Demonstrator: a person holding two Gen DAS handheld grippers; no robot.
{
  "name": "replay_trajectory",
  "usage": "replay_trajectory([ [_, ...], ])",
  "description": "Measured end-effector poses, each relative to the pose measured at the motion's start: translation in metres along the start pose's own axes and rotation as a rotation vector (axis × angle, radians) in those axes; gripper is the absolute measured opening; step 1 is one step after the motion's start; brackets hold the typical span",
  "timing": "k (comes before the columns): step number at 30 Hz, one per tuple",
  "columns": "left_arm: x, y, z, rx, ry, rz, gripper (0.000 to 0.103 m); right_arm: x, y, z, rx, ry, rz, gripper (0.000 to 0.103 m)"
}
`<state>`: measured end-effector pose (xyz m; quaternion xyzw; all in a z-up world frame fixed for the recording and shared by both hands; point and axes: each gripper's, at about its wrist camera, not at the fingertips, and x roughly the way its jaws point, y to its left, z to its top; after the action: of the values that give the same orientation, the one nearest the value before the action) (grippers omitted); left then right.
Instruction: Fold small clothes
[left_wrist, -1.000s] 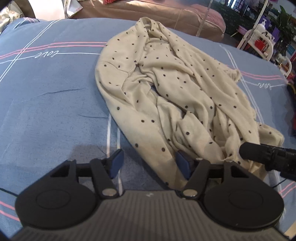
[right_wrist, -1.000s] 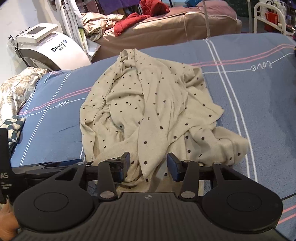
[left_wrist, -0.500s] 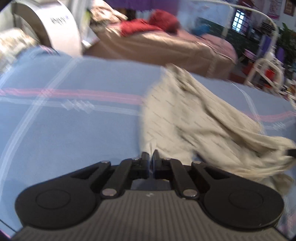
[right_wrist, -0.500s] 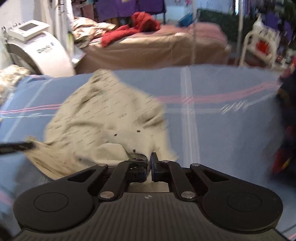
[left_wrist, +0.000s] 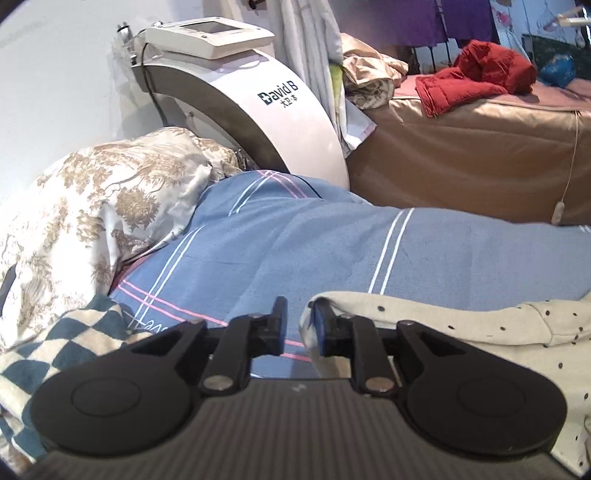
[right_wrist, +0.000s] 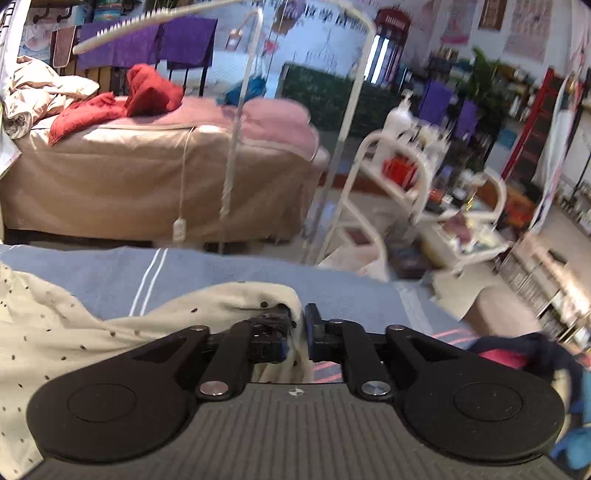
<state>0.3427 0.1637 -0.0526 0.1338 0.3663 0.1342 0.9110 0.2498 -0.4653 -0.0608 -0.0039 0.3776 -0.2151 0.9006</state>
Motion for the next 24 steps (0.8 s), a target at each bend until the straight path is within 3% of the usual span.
replay_trajectory([
  [1,-0.001,-0.010,-0.005,0.050,0.002,0.034,0.056,-0.003,0.006,-0.004,0.002,0.012,0.002,0.048],
  [2,-0.005,-0.020,-0.010,0.101,-0.011,0.072,0.090,-0.010,0.012,-0.011,-0.004,-0.003,-0.003,0.071],
  [3,-0.016,-0.032,-0.022,0.155,-0.046,0.104,0.102,-0.018,0.019,-0.019,-0.019,-0.028,-0.001,0.083],
  [4,-0.025,-0.041,-0.033,0.193,-0.083,0.107,0.103,-0.027,0.025,-0.027,-0.042,-0.050,0.009,0.103],
  [6,-0.044,-0.052,-0.052,0.223,-0.095,0.048,0.103,-0.047,0.034,-0.047,-0.079,-0.086,0.051,0.103],
  [8,-0.064,-0.053,-0.071,0.170,-0.069,-0.051,0.103,-0.071,0.039,-0.069,-0.089,-0.078,0.185,0.103],
  [12,-0.116,-0.048,-0.123,0.046,-0.025,-0.376,0.103,-0.114,0.046,-0.121,-0.085,-0.014,0.396,0.103],
  [15,-0.149,-0.062,-0.168,0.050,0.019,-0.522,0.103,-0.142,0.059,-0.162,-0.111,0.012,0.465,0.103],
  [18,-0.176,-0.087,-0.205,0.101,0.050,-0.571,0.103,-0.169,0.078,-0.193,-0.177,-0.005,0.443,0.103],
  [24,-0.211,-0.120,-0.238,0.121,0.102,-0.633,0.103,-0.178,0.084,-0.216,-0.111,0.023,0.476,0.103],
])
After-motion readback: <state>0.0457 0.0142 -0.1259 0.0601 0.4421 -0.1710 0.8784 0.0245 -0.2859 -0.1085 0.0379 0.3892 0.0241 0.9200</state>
